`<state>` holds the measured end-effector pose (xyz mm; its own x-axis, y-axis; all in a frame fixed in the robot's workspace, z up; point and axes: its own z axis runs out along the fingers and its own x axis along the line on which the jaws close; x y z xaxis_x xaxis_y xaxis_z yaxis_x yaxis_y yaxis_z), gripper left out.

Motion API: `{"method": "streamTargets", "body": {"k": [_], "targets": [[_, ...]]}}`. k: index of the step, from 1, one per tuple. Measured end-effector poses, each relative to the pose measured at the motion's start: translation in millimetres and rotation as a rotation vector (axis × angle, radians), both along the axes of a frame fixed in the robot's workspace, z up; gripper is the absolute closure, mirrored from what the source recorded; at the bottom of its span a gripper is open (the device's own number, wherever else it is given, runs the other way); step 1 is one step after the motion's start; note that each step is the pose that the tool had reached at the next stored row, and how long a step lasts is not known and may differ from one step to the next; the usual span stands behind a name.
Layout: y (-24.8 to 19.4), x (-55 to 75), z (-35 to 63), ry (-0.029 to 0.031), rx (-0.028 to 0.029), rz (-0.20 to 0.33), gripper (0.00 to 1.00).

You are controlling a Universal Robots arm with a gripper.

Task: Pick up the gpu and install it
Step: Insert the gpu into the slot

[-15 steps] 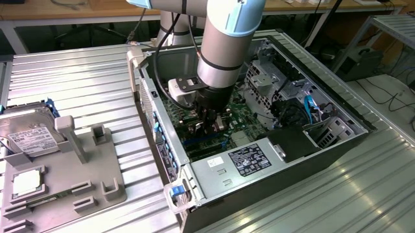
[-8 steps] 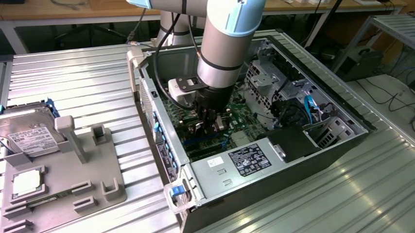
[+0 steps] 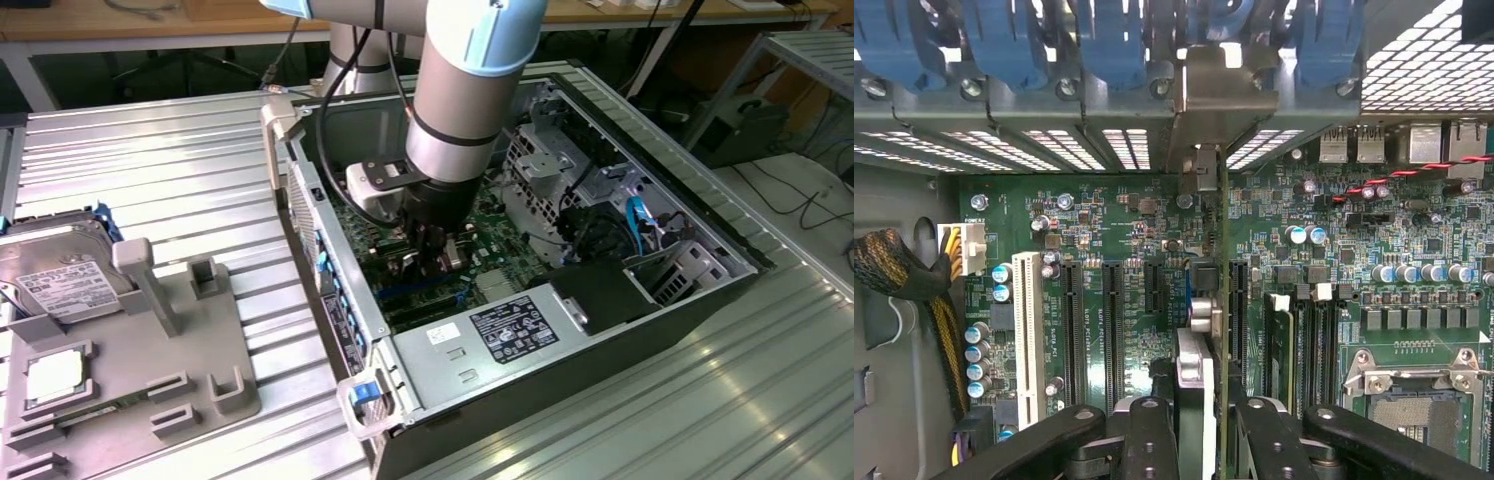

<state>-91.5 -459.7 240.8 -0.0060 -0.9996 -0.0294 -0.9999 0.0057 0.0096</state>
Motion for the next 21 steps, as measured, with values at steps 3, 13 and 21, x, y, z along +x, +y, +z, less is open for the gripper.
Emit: {"method": "streamTargets", "body": {"k": [3, 13, 21], "targets": [[0.0, 0.0, -0.1, -0.0001, 0.0001, 0.000, 0.72], [0.0, 0.0, -2.6, 0.0000, 0.0002, 0.000, 0.72], [0.0, 0.0, 1.1, 0.0000, -0.0004, 0.000, 0.72]]}}
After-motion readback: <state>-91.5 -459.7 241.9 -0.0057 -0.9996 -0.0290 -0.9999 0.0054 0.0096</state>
